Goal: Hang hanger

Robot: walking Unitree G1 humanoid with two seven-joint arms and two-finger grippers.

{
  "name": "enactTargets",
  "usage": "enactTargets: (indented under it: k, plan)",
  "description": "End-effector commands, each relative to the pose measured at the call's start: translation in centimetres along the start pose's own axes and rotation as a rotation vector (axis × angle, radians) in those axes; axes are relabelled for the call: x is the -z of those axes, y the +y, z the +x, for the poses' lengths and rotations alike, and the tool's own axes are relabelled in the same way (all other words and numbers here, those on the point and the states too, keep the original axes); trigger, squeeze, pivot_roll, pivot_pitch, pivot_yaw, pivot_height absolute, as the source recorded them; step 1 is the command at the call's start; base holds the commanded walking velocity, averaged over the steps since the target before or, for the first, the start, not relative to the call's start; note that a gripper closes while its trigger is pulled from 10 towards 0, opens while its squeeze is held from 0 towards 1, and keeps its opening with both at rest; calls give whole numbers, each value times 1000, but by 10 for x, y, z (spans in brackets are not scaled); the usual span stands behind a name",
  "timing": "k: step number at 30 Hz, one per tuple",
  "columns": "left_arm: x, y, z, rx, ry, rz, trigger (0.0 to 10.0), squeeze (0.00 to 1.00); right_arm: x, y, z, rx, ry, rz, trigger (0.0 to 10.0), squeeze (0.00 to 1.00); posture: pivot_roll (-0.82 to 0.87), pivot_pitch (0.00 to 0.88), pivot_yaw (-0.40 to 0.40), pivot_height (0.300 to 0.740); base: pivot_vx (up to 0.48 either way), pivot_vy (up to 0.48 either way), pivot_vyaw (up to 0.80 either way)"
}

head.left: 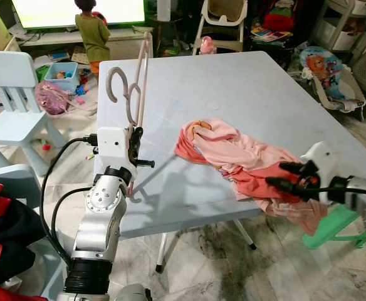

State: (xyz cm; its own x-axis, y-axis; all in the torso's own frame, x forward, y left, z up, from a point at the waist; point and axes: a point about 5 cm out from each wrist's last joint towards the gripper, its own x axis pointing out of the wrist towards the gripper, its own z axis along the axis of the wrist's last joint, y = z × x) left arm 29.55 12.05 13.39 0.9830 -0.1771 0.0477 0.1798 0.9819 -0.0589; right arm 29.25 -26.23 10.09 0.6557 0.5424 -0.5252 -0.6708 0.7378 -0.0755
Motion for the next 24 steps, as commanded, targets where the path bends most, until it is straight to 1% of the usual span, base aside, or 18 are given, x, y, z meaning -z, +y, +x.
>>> enactTargets:
  k: [1,3,4,5,6,7,8,9,11,14,15,16,17,18,19,21,22,24]
  plan:
    - [18,-1,-5,2,89,-22,10000,0,-3,0,12,38,31,-4,10000,1000,27,5,-31,740,0,0,0]
    - [18,0,-6,-3,91,-22,10000,0,-7,1,27,92,32,43,10000,1000,30,6,-35,740,0,0,0]
    - [18,1,-6,-4,91,-22,10000,0,-8,2,30,106,32,51,10000,1000,30,6,-35,740,0,0,0]
    - [18,1,-6,-5,92,-22,10000,0,-12,2,38,141,30,69,10000,1000,33,6,-38,740,0,0,0]
    - [18,0,-6,-7,92,-22,10000,0,-20,5,52,184,15,90,10000,1000,35,5,-40,740,0,0,0]
    - [18,0,-6,-7,92,-22,10000,0,-20,5,52,184,15,90,10000,1000,35,5,-40,740,0,0,0]
    - [18,0,-6,-7,93,-23,10000,0,-29,7,63,217,-4,114,10000,1000,35,4,-42,740,0,0,0]
    - [18,0,-6,-7,93,-23,10000,0,-31,7,65,224,-7,119,10000,1000,35,4,-42,740,0,0,0]
    - [18,0,-6,-9,92,-25,10000,0,-46,10,79,276,-43,137,10000,1000,35,4,-42,740,0,0,0]
    - [18,-2,-5,-9,91,-27,10000,0,-74,10,93,379,-142,205,10000,1000,31,0,-47,740,0,0,0]
    - [19,-3,-4,-9,91,-28,10000,0,-90,8,96,445,-207,235,10000,1000,35,0,-50,740,0,0,0]
    - [19,-3,-4,-8,91,-29,10000,0,-95,7,96,468,-230,248,10000,1000,35,0,-50,740,0,0,0]
    - [18,-5,-4,-7,89,-29,10000,0,-115,10,100,463,-313,326,10000,1000,45,0,-53,740,0,0,0]
    - [17,-6,-4,-7,87,-28,10000,0,-126,11,100,464,-364,342,10000,1000,48,0,-54,740,0,0,0]
    - [16,-5,-4,-9,83,-26,10000,0,-140,10,98,477,-441,330,10000,1000,48,0,-54,740,0,0,0]
    - [16,-4,-4,-14,82,-24,10000,0,-146,11,97,475,-465,309,10000,1000,54,0,-58,740,0,0,0]
    - [17,-2,-6,-23,85,-21,10000,0,-149,9,94,482,-500,303,10000,1000,54,0,-60,740,0,0,0]
    - [19,3,-8,-42,94,-16,10000,0,-146,3,85,518,-544,288,10000,1000,49,0,-62,740,0,0,0]
